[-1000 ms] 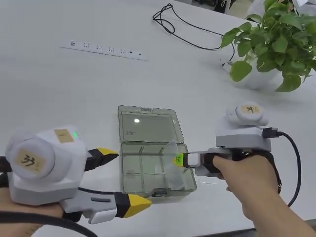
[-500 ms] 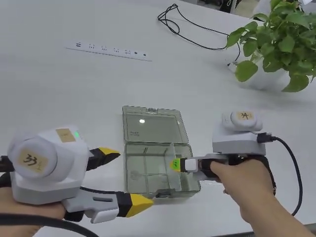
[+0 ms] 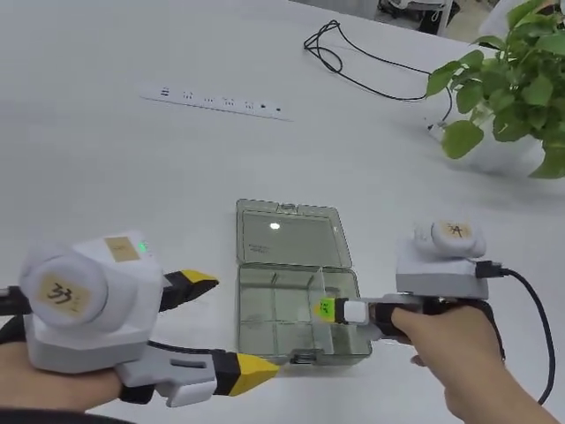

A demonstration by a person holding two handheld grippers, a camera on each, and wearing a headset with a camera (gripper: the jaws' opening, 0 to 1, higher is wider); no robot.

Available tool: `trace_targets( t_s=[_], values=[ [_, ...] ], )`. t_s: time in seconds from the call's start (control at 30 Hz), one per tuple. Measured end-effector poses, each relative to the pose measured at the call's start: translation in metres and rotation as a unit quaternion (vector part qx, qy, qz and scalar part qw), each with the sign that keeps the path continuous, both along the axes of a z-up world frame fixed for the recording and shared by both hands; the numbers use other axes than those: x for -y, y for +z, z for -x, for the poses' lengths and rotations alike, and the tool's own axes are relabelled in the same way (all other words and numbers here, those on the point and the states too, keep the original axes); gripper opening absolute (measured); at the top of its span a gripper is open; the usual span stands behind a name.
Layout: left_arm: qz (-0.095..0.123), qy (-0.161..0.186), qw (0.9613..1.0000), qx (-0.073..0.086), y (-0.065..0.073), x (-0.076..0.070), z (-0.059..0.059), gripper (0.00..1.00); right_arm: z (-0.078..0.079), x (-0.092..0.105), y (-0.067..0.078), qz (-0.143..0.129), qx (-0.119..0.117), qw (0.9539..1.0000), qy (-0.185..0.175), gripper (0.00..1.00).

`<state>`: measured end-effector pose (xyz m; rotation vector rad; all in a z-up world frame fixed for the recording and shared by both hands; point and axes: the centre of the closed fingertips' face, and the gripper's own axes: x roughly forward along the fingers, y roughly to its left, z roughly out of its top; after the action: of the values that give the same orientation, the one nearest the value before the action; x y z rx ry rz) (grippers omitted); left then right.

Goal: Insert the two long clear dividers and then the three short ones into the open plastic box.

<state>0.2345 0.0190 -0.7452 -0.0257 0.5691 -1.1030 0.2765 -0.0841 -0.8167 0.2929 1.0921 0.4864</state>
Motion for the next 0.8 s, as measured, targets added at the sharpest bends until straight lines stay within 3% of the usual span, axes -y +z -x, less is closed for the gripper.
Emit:
trace_targets(
  t_s=[0.1,0.2,0.47,0.8],
  values=[
    [-0.005,0.010,0.9999,0.000,0.002,-0.003,0.001,0.73,0.001,-0.001,0.004,-0.024,0.002,0.9997,0.002,0.14],
    [-0.009,0.022,0.9997,-0.001,0.003,-0.006,0.003,0.73,0.002,-0.001,0.007,-0.030,0.010,0.9994,0.013,0.16],
    [-0.019,0.056,0.9983,-0.002,0.008,-0.013,0.007,0.72,0.002,-0.005,0.028,-0.063,0.047,0.9960,0.042,0.21],
    [-0.030,0.104,0.9941,-0.005,0.013,-0.020,0.016,0.72,0.006,0.002,0.061,-0.097,0.096,0.9871,0.083,0.29]
  ],
)
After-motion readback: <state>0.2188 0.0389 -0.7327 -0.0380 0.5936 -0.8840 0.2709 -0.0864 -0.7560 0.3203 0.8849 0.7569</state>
